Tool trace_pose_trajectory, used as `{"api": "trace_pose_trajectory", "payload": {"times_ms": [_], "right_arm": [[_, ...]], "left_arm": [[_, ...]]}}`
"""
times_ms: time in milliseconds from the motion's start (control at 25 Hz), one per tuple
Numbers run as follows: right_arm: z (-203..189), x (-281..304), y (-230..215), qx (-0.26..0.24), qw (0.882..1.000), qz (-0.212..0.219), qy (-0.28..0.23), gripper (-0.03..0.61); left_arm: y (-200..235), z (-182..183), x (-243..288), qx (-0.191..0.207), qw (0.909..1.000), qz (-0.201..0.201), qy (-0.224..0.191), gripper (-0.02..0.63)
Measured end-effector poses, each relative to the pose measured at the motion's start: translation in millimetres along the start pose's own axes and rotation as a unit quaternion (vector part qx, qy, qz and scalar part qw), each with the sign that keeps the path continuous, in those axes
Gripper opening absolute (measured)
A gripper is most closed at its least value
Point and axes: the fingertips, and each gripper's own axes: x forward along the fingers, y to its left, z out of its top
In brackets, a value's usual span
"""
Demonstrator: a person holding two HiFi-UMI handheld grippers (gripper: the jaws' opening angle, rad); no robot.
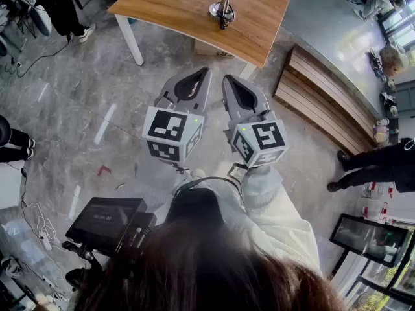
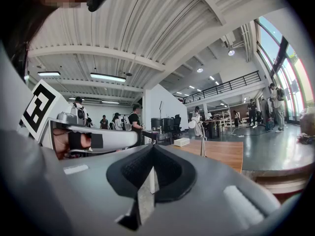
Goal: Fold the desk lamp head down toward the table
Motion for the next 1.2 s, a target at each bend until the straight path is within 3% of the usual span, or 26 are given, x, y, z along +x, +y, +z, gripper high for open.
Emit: {"api": "trace_pose_trajectory", "payload": {"times_ms": [720, 1000, 1200], "right_arm": [[-5.1, -3.7, -12.1, 0.012, 1.0, 0.002, -0.009, 0.002], [-11.7, 41.2, -29.4, 0.018, 1.0, 0.002, 0.001, 0.002], [-20.1, 112.8, -68.2, 0.026, 0.999, -0.026, 0.003, 0.002]], "left_arm": [[-0.3, -10.0, 2.7, 0.005, 0.9999, 0.014, 0.005, 0.003], [40.2, -7.7, 31.9, -0.001, 0.9998, 0.021, 0.005, 0.003], [102.4, -12.0, 87.5, 0.005, 0.9999, 0.008, 0.012, 0.003]]}}
